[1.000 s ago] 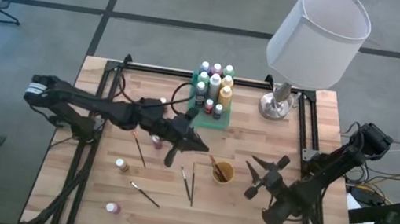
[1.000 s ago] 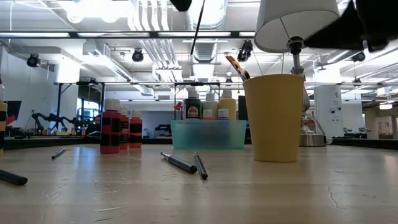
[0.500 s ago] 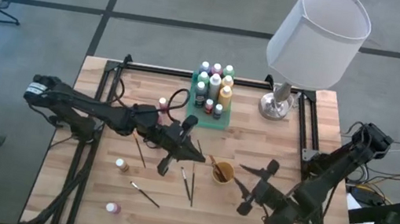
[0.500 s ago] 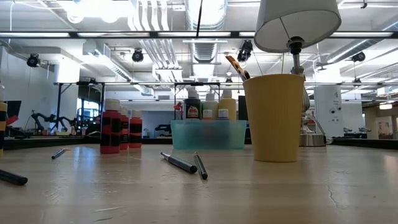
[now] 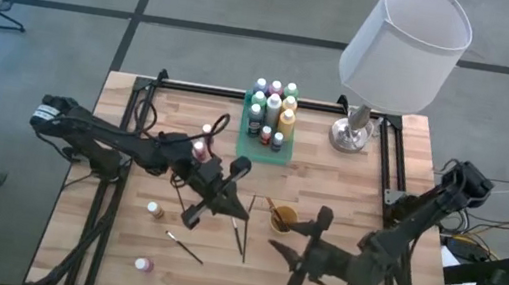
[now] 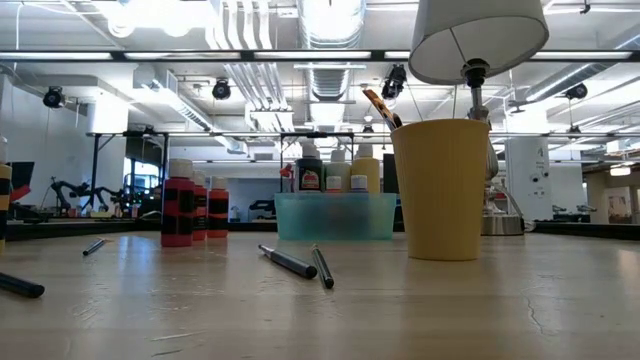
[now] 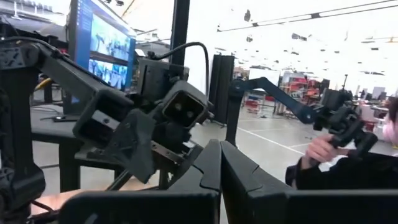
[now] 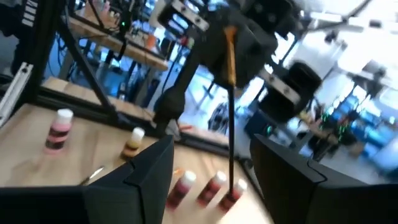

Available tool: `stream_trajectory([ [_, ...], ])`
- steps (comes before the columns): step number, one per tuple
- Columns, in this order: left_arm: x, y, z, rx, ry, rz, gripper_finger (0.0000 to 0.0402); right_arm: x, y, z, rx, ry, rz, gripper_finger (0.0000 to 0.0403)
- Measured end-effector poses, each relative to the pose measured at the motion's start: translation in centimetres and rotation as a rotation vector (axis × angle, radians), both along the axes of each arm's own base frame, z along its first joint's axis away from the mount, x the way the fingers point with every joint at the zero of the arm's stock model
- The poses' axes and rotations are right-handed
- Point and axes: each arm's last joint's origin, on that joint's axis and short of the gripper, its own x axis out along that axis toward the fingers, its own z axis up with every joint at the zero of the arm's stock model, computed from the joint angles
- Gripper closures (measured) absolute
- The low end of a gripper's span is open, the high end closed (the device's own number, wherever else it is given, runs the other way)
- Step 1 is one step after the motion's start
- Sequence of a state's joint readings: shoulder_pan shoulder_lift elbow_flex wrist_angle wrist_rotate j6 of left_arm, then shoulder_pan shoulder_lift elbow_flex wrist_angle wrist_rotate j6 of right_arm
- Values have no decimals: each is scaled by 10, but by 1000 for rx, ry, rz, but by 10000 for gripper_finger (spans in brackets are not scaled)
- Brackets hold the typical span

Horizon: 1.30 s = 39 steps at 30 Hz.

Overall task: Pick & Place Paint Supplies
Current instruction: Put the orange paintbrush into the yellow cup

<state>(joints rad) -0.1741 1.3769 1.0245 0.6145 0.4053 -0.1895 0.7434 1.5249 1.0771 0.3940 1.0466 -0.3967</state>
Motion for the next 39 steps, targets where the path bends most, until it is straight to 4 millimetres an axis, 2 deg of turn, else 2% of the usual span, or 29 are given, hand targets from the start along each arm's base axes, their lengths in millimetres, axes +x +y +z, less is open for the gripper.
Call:
stream_trajectory([
  [12,-1,0,4,-22,-16,-12,401,37,-24,5,-92,-33,109,222],
  [22,-1,0,3,-20,-7,-14,401,50,-39,17,-73,-79,198,231],
  [32,-1,0,3,-15,-7,-26,401,58,-51,22,-49,-106,226,219],
  [39,-1,0,3,-9,-7,-23,401,60,-55,23,-41,-120,221,259],
])
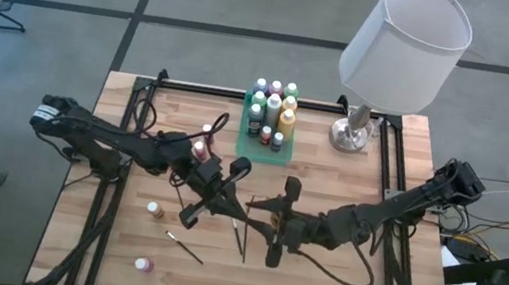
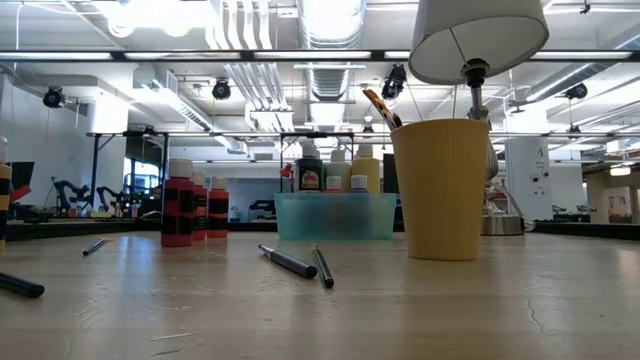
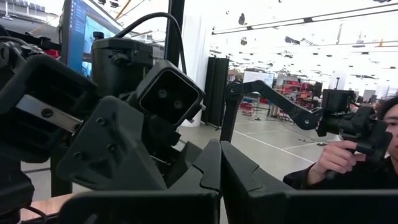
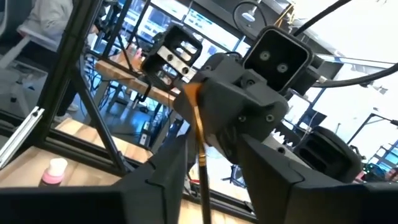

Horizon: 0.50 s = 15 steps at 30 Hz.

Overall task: Pick & Place Paint Supplies
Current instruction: Put the orange paintbrush into the yellow cup

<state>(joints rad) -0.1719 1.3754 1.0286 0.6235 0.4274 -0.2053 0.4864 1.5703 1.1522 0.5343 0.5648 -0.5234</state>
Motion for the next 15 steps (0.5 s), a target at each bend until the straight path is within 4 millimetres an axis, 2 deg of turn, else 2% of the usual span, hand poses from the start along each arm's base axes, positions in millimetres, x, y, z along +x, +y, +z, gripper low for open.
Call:
stream_trajectory([
  [10,0,1,0,3,2,12,401,2,-4,-1,-3,6,-12,382],
  [15,0,1,0,4,3,11,400,2,-4,-1,-4,7,-13,390],
])
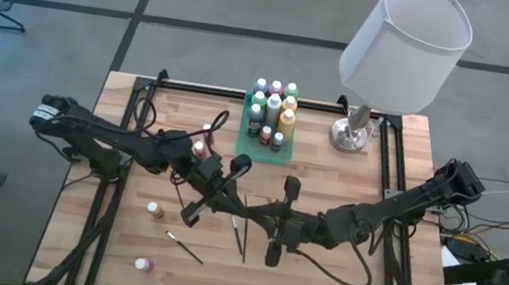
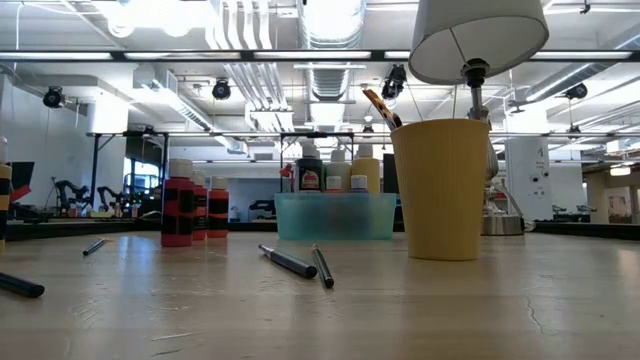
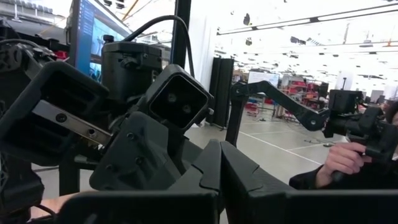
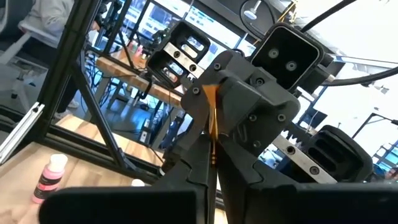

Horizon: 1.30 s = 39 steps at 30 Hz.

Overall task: Pick & Place Paint Supplies
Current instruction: Put the orange paintbrush into the yellow cup

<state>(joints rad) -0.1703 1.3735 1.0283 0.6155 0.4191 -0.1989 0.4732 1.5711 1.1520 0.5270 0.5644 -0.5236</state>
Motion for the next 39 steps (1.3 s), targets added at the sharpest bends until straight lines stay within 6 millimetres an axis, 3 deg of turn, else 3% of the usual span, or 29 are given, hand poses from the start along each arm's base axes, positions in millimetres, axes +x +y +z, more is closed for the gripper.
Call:
stream_trajectory([
  [6,-2,0,1,28,-15,5,371,0,0,0,7,0,-11,392],
  [10,-15,3,11,113,-22,45,330,-4,-2,1,47,32,-15,393],
  [16,-46,17,18,280,83,385,274,-32,-2,11,167,141,-20,392],
  [20,-56,25,7,338,159,603,265,-50,-2,13,274,228,-10,392],
  [24,-61,29,-8,382,197,700,268,-62,-1,7,344,308,-22,391],
  [31,-64,30,-30,396,220,703,275,-78,2,-12,379,297,-104,391],
  [39,-65,30,-54,390,225,706,275,-85,-17,-43,446,208,-151,391],
])
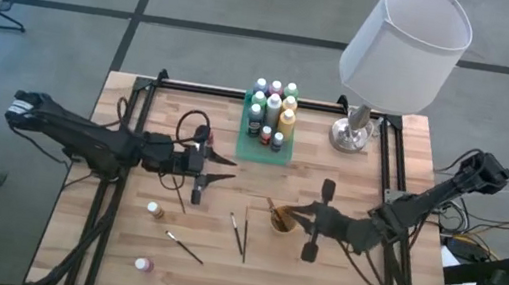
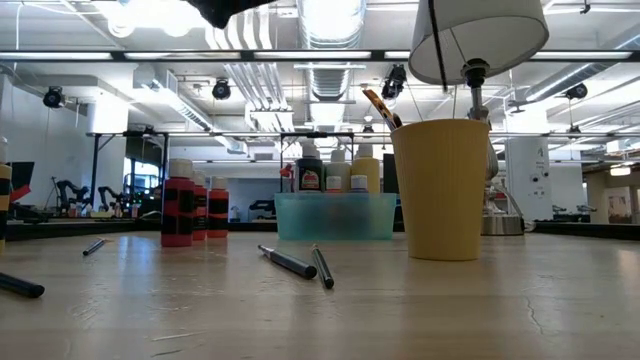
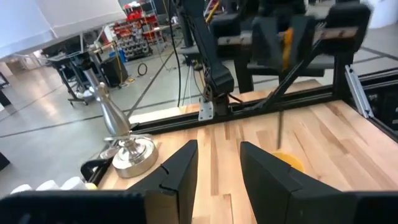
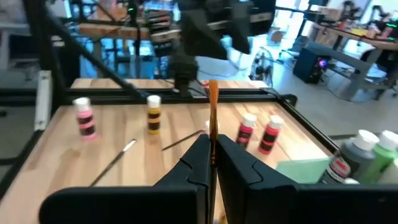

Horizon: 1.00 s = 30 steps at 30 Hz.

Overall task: Pick & Place Paint Supplies
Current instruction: Put the orange paintbrush into the yellow cup

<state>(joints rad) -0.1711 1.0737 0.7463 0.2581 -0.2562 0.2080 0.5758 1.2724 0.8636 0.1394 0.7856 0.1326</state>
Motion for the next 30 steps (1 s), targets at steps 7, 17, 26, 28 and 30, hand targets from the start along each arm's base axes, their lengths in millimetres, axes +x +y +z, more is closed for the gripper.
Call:
stream_trajectory([
  [7,-3,1,-26,-9,9,1,276,-4,-18,-21,54,-40,18,390],
  [17,-7,1,-42,-50,13,4,275,-6,-25,-46,112,-45,-11,390],
  [26,-8,2,-46,-65,23,6,275,0,-26,-64,134,-29,-35,390],
  [28,-8,2,-47,-65,26,7,275,2,-25,-70,146,-21,-40,390],
  [30,-8,2,-48,-67,27,7,275,4,-24,-76,158,-10,-45,390],
])
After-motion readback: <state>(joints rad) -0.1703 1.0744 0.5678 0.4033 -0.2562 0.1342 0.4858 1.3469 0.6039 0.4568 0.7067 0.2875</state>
